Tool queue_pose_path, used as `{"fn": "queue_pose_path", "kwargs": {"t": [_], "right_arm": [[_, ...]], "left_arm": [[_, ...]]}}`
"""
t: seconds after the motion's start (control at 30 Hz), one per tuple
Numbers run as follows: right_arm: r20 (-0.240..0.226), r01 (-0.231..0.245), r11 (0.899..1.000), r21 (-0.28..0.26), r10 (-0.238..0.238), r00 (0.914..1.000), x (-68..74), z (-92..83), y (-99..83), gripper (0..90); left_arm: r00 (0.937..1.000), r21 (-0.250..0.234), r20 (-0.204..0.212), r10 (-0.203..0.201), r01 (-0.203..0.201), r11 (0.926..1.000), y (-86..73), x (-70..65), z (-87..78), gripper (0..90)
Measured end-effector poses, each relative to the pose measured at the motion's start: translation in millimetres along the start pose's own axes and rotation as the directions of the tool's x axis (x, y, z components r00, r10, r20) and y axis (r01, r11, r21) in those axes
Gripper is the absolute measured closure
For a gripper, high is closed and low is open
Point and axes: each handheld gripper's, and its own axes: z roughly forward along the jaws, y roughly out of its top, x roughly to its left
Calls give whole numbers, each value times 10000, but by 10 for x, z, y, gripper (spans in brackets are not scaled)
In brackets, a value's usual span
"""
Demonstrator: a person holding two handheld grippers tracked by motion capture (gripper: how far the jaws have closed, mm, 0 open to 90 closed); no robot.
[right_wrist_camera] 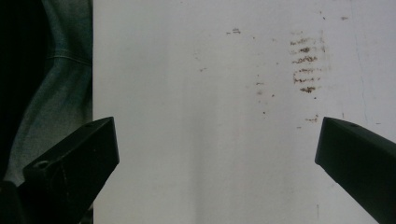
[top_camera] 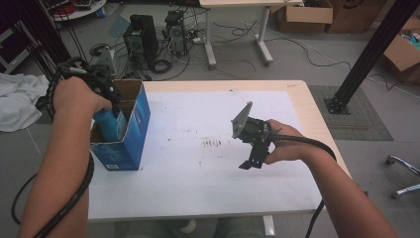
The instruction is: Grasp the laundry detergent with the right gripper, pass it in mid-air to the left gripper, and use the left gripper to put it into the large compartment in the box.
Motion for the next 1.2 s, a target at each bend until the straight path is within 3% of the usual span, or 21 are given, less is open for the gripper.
{"fn": "queue_pose_path", "kwargs": {"t": [0.33,0.87,1.2], "right_arm": [[-55,-46,10000,53,46,10000,4,11,-22,0],[-171,-98,9999,51,99,9998,-4,40,-47,0],[-253,-40,10000,36,41,9997,-1,69,-20,0]], "left_arm": [[9999,12,-67,122,-121,9999,44,6,293,381],[9998,76,-115,133,-132,9999,116,1,584,381],[9998,-41,-1,197,-197,9998,105,35,605,380]]}}
